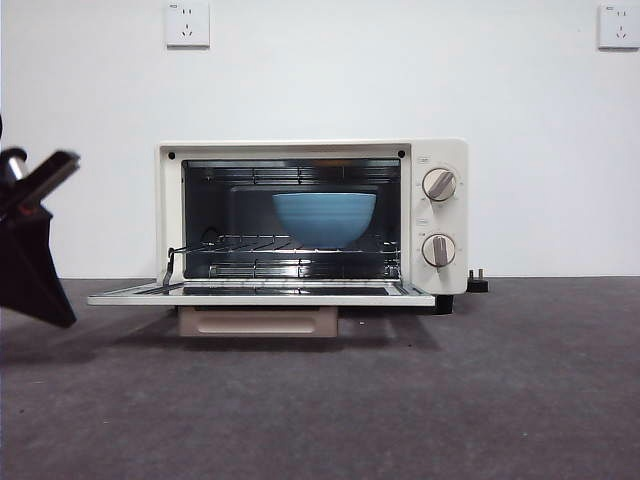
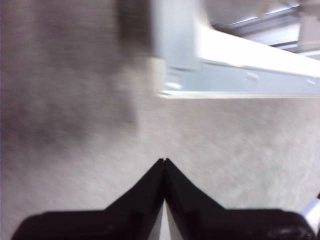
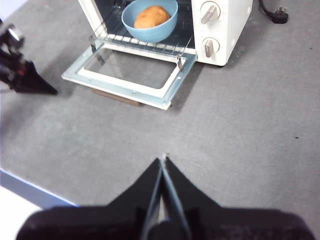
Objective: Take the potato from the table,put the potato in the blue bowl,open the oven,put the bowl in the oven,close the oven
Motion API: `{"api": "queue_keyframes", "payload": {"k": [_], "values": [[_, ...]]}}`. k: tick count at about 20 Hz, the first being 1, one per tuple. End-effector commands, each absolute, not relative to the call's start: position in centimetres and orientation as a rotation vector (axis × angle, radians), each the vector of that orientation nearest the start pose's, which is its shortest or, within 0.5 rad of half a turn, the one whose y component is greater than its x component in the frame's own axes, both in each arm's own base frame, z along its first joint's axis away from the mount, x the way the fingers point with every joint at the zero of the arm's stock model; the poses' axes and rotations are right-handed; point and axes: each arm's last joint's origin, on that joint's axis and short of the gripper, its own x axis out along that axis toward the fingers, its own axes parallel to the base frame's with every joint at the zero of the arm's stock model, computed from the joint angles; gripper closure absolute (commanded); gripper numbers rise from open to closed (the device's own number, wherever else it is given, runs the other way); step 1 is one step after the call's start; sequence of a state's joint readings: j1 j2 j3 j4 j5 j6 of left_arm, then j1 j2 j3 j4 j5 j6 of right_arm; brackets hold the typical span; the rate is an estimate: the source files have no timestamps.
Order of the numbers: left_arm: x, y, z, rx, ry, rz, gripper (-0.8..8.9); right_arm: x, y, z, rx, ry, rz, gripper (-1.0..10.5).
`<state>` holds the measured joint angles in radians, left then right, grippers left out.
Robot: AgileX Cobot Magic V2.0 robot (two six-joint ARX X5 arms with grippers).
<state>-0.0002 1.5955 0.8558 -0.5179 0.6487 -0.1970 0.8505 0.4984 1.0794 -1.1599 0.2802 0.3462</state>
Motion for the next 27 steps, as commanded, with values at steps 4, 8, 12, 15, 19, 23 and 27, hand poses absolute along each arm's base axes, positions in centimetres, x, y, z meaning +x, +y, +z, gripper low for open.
{"api": "queue_keyframes", "payload": {"k": [4,8,12,15,19,23,27], "values": [[28.9,-1.5,14.2,-0.674,1.250,-0.387,8.22,3.3,2.6,36.2,0.050,0.578,0.451,9.5],[29.7,-1.5,13.0,-0.762,1.259,-0.327,8.22,3.3,2.6,36.2,0.062,0.580,0.449,9.5],[30.1,-1.5,12.6,-0.804,1.256,-0.316,8.22,3.3,2.6,36.2,0.068,0.582,0.446,9.5],[30.3,-1.6,12.8,-0.838,1.238,-0.349,8.22,3.3,2.6,36.2,0.074,0.584,0.445,9.5],[30.5,-1.4,12.9,-0.860,1.215,-0.338,8.22,3.3,2.6,36.2,0.090,0.588,0.440,9.5],[30.9,-1.4,13.2,-0.921,1.183,-0.400,8.22,3.3,2.6,36.2,0.093,0.589,0.439,9.5],[30.9,-1.5,13.4,-0.950,1.187,-0.449,8.22,3.3,2.6,36.2,0.099,0.590,0.437,9.5]]}}
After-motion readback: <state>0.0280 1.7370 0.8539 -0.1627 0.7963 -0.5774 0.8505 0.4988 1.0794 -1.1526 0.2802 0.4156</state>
